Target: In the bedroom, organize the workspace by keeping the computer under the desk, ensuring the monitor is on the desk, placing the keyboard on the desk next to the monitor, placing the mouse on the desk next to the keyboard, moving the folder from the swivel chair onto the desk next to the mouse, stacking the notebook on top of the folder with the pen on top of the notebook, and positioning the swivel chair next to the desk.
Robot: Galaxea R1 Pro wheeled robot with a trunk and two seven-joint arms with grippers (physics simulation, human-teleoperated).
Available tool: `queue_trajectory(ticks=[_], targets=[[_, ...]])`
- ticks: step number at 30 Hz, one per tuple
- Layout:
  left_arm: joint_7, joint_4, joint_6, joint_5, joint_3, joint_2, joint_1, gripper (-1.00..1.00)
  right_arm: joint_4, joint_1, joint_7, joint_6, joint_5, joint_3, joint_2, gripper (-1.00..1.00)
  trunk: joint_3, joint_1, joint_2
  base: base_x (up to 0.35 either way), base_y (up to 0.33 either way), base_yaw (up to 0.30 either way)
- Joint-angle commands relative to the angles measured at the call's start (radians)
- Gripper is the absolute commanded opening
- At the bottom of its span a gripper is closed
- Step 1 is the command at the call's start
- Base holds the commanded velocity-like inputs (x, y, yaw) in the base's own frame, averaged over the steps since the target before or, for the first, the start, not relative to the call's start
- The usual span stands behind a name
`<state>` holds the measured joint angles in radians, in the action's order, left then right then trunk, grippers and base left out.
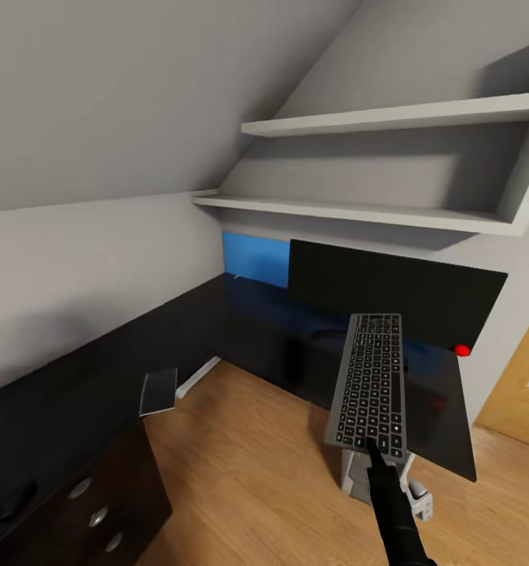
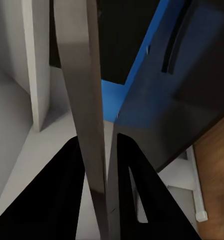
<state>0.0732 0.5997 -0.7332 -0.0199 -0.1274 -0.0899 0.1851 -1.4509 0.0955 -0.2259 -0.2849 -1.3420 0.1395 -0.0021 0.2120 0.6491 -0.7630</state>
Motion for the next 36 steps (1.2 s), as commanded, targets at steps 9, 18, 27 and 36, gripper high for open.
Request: queue_trajectory(ticks=[9,18,27,36], targets=[[-0.001,-0.021,-0.001,0.0,0.0,-0.001,0.001,1.0,0.0,0.0,-0.009,-0.004,-0.009,0.002,-0.001,-1.0,0.004,0.0,-0.001,-0.169,0.158,-0.273],[-0.003,-0.023,-0.003,0.0,0.0,-0.001,0.001,1.0,-0.002,0.0,-0.009,-0.002,-0.01,0.003,-0.001,-1.0,0.008,0.0,-0.001,-0.192,0.163,-0.272],[-0.003,-0.023,-0.005,0.0,0.001,-0.001,0.001,1.0,-0.008,0.0,-0.013,0.011,-0.012,0.008,-0.006,-1.0,0.01,0.0,-0.001,-0.008,0.007,-0.057],[-0.003,-0.023,-0.005,0.0,0.001,-0.001,0.001,1.0,-0.03,0.0,-0.029,0.013,-0.012,0.014,-0.003,-1.0,0.01,0.0,-0.001,0.0,0.0,-0.001]])
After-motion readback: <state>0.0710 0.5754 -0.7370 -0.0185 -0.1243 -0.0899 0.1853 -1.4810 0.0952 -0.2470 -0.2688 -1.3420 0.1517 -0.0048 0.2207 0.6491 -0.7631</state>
